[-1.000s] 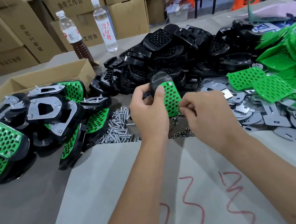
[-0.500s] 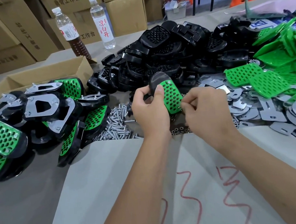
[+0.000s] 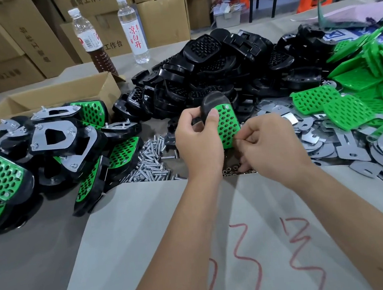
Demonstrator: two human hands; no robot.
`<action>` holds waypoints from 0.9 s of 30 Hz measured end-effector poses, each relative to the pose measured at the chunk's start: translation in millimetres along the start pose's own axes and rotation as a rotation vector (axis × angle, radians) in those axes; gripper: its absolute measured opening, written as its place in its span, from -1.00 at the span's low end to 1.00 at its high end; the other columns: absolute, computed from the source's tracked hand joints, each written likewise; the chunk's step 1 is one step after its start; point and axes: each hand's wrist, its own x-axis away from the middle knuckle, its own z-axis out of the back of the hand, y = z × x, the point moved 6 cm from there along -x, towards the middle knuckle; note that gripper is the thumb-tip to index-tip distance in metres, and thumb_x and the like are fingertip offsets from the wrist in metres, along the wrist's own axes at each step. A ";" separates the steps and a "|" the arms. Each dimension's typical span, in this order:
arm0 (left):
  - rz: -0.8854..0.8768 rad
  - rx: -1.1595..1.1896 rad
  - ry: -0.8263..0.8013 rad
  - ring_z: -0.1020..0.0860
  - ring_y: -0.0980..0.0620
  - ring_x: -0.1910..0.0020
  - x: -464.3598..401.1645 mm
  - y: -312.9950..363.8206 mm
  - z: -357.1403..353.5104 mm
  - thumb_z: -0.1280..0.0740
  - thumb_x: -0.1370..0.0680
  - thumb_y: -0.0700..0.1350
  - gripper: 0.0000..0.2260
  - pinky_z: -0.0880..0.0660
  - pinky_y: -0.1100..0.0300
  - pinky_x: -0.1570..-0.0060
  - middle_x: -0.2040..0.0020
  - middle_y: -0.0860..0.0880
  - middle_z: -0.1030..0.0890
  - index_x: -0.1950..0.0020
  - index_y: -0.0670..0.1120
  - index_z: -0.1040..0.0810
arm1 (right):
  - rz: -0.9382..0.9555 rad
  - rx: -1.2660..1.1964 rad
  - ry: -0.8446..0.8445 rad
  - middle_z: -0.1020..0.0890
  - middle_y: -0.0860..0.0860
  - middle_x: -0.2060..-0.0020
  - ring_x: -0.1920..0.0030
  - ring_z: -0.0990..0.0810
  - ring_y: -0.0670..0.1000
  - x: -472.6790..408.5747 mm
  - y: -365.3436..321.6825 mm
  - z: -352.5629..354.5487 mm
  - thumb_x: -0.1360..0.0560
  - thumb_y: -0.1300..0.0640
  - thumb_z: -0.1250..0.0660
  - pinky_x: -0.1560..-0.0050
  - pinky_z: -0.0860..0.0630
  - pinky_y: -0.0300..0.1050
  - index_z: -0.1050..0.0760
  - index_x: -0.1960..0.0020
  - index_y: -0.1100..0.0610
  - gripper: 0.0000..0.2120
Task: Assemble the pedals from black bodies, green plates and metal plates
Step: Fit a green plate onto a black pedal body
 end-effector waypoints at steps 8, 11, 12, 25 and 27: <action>0.052 0.035 -0.044 -0.67 -0.35 -0.04 -3.9 -6.3 -0.6 -0.48 -0.48 -0.04 -0.96 -0.61 -0.39 -0.03 0.11 -0.20 -0.70 0.14 0.08 -0.64 | -0.054 -0.189 -0.132 -0.68 0.12 0.43 0.50 -0.65 0.05 -4.2 10.2 8.9 -0.55 0.39 -0.42 0.42 -0.64 -0.11 -0.62 0.21 0.24 -0.82; -0.057 -0.048 -0.070 -0.67 -0.30 0.04 -1.3 1.5 -3.1 -0.44 -0.53 -0.07 -0.96 -0.61 -0.35 -0.03 0.14 -0.19 -0.70 0.08 0.03 -0.60 | 0.165 0.135 -0.051 -0.63 0.09 0.47 0.45 -0.67 0.11 -2.0 -7.1 7.6 -0.50 0.42 -0.34 0.38 -0.64 0.03 -0.57 0.25 0.20 -0.79; -0.134 -0.120 -0.081 -0.67 -0.23 0.12 0.9 6.7 -5.4 -0.42 -0.54 -0.06 -0.95 -0.61 -0.29 0.01 0.20 -0.14 -0.69 0.07 0.03 -0.58 | 0.259 0.267 -0.022 -0.61 0.10 0.46 0.40 -0.66 0.16 -1.1 -14.4 6.2 -0.44 0.42 -0.31 0.35 -0.60 0.05 -0.55 0.28 0.21 -0.81; -0.116 0.106 0.026 -0.56 0.01 0.25 2.0 5.2 -3.1 -0.45 -0.60 -0.18 -0.93 -0.56 -0.08 0.15 0.26 -0.02 -0.62 0.04 -0.05 -0.59 | -0.100 -0.508 0.066 -0.69 0.13 0.41 0.53 -0.60 0.03 -3.8 12.0 -0.6 -0.52 0.31 -0.51 0.52 -0.51 -0.18 -0.48 0.04 0.24 -0.81; 0.080 0.304 0.044 -0.58 -0.01 0.21 -2.8 -6.3 -1.2 -0.44 -0.62 -0.18 -0.94 -0.58 -0.10 0.11 0.24 -0.01 -0.63 0.03 -0.08 -0.60 | -0.131 -0.556 0.073 -0.67 0.10 0.43 0.56 -0.52 -0.01 -4.9 11.0 2.2 -0.45 0.18 -0.60 0.57 -0.43 -0.20 -0.40 -0.04 0.17 -0.61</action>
